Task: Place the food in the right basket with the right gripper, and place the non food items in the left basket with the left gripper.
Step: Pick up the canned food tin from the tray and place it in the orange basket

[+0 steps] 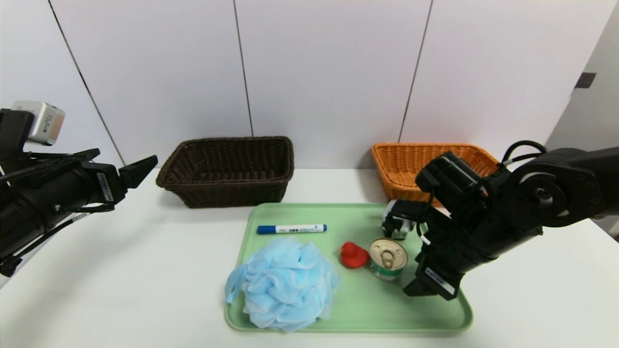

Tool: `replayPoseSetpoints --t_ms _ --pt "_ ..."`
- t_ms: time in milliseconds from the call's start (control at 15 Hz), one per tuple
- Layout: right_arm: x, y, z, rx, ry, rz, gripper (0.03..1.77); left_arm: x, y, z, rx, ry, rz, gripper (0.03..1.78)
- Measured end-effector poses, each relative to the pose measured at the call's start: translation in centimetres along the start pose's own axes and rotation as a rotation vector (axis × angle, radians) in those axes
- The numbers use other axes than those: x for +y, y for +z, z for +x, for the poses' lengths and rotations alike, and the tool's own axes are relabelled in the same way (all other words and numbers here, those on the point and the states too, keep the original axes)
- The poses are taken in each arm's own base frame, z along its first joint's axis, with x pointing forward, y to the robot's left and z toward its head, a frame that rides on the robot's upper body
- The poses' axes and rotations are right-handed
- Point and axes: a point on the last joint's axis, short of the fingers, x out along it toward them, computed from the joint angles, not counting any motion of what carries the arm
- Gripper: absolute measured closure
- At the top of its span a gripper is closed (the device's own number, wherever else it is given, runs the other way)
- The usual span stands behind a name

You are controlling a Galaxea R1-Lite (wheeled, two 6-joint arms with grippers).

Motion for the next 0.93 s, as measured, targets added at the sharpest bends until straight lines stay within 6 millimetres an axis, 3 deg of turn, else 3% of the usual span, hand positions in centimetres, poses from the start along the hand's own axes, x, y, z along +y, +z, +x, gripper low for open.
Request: replayPoseSetpoints --t_ms 400,933 --pt "-0.1 1.4 1.0 -0.102 0.0 -0.001 0.34 0.0 0.2 -0.3 -0.01 -0.001 0.002 0.12" --pt "-0.5 2.1 2.3 -0.151 -0.008 0.009 0.18 0.0 0.3 -0.6 -0.014 0.0 0.008 0.12"
